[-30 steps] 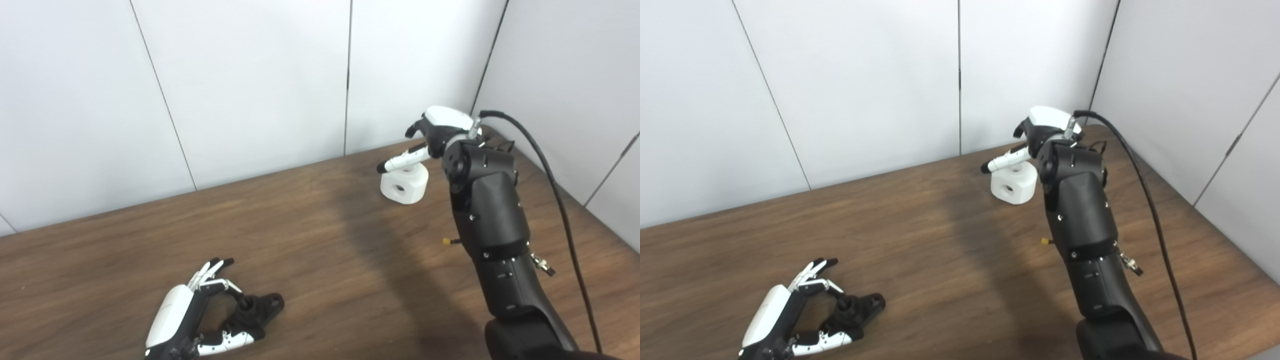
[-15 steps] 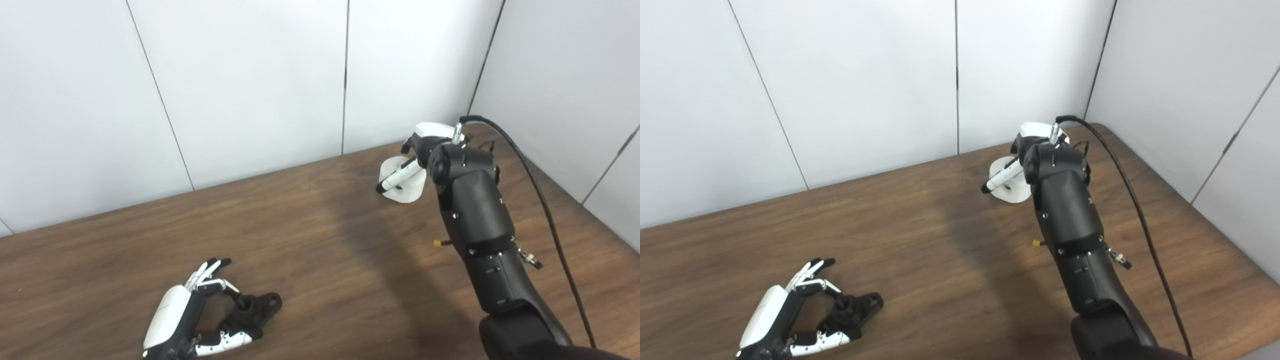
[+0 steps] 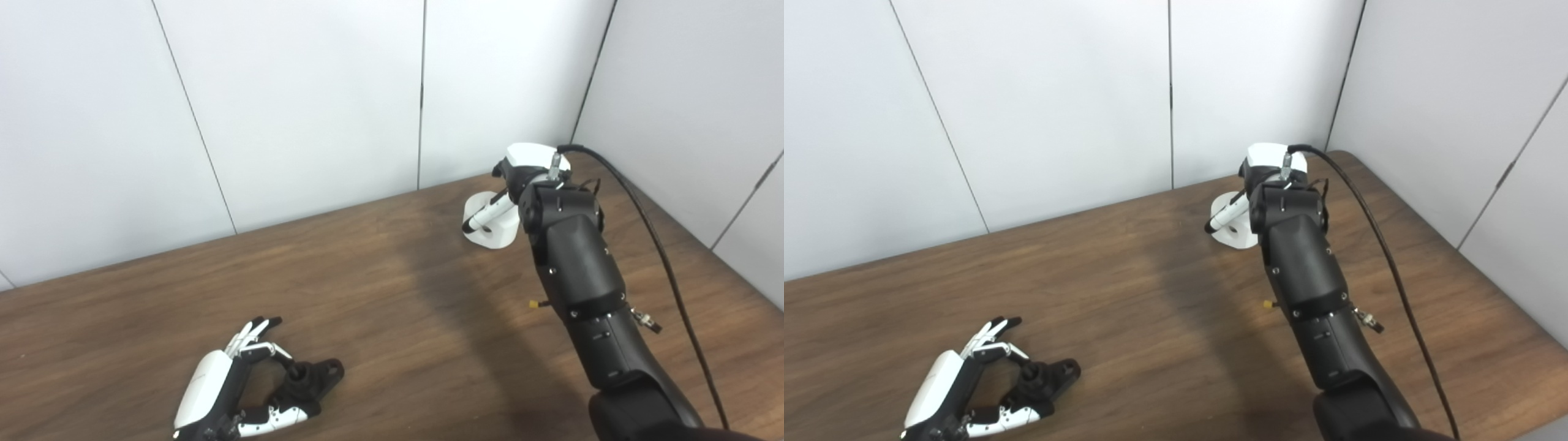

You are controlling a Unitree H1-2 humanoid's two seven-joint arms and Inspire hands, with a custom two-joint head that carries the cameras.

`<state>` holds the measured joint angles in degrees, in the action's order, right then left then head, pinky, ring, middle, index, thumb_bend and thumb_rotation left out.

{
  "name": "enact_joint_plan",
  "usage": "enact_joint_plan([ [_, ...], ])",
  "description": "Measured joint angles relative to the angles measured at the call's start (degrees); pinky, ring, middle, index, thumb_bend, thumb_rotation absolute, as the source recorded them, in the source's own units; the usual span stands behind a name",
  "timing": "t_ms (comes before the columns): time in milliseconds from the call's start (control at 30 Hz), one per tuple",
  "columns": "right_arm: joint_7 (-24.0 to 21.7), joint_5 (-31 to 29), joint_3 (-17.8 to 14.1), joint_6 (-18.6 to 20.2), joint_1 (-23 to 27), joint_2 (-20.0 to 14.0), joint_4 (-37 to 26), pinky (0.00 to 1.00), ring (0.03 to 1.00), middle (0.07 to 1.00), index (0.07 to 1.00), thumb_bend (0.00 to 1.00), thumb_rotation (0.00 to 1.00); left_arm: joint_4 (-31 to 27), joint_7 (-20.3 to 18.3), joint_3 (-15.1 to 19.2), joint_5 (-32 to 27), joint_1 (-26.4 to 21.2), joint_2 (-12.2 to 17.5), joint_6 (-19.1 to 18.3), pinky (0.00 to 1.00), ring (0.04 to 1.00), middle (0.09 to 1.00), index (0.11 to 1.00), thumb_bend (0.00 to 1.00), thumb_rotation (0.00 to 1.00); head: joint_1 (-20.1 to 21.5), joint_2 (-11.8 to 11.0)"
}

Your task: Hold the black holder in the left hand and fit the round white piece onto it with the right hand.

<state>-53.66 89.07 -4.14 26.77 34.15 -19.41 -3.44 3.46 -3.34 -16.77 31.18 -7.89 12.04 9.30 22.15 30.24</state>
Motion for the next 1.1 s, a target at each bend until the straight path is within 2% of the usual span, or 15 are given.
enact_joint_plan([
  [467, 1.7, -0.2, -0.4, 0.0, 0.0, -0.1, 1.6, 1.0, 1.0, 1.0, 0.833, 1.0, 0.47, -0.2, 0.0, 0.0, 0.3, 0.1, 0.0, 0.2, 0.96, 0.98, 0.918, 0.482, 0.52, 0.04, 0.6, -0.1],
  [767, 1.4, 0.2, -0.9, 0.0, 0.1, -1.2, 5.6, 1.0, 1.0, 1.0, 0.85, 1.0, 0.52, -0.8, -0.1, 0.1, 0.3, 0.4, 0.2, 0.0, 0.96, 0.98, 0.917, 0.482, 0.52, 0.04, 0.8, 0.3],
  [1100, 0.8, 0.2, 0.7, 0.0, 0.4, -1.9, 7.9, 1.0, 1.0, 1.0, 0.85, 1.0, 0.55, -1.4, -0.1, 0.2, 0.3, 0.9, 0.4, -0.7, 0.95, 0.981, 0.92, 0.482, 0.52, 0.04, 0.6, 0.3],
])
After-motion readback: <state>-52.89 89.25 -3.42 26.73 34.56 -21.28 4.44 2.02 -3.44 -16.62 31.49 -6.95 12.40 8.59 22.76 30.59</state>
